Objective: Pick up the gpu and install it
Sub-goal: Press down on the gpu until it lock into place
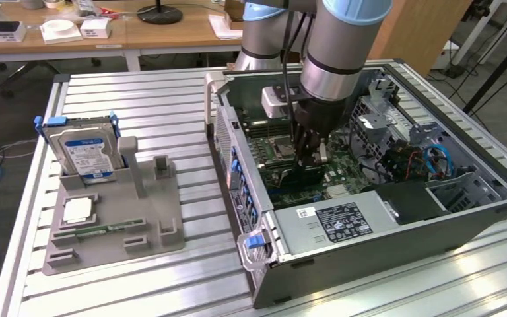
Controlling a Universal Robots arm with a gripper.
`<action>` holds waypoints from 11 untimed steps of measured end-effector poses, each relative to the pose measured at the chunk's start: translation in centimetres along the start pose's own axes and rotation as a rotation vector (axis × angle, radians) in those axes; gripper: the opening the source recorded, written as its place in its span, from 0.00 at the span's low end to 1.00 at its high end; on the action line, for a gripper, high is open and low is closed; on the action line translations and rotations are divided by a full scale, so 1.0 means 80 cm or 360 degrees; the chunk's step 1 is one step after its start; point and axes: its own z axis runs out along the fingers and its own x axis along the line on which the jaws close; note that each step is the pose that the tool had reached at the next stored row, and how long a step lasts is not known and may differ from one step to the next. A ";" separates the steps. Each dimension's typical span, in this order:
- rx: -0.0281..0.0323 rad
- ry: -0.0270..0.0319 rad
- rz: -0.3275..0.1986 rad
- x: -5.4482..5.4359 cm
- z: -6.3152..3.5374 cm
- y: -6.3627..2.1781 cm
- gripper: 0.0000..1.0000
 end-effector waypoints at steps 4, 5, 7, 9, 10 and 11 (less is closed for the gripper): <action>-0.00003 0.00004 0.0000 0.000 0.001 0.000 0.11; -0.00026 -0.00007 0.0000 0.000 0.000 0.000 0.11; -0.00044 0.00001 0.0000 0.000 -0.009 0.000 0.11; -0.00046 -0.00002 0.0000 0.000 -0.019 0.000 0.11; -0.00045 -0.00003 0.0000 0.000 -0.023 0.000 0.11; -0.00047 0.00000 0.0000 0.000 -0.026 0.001 0.11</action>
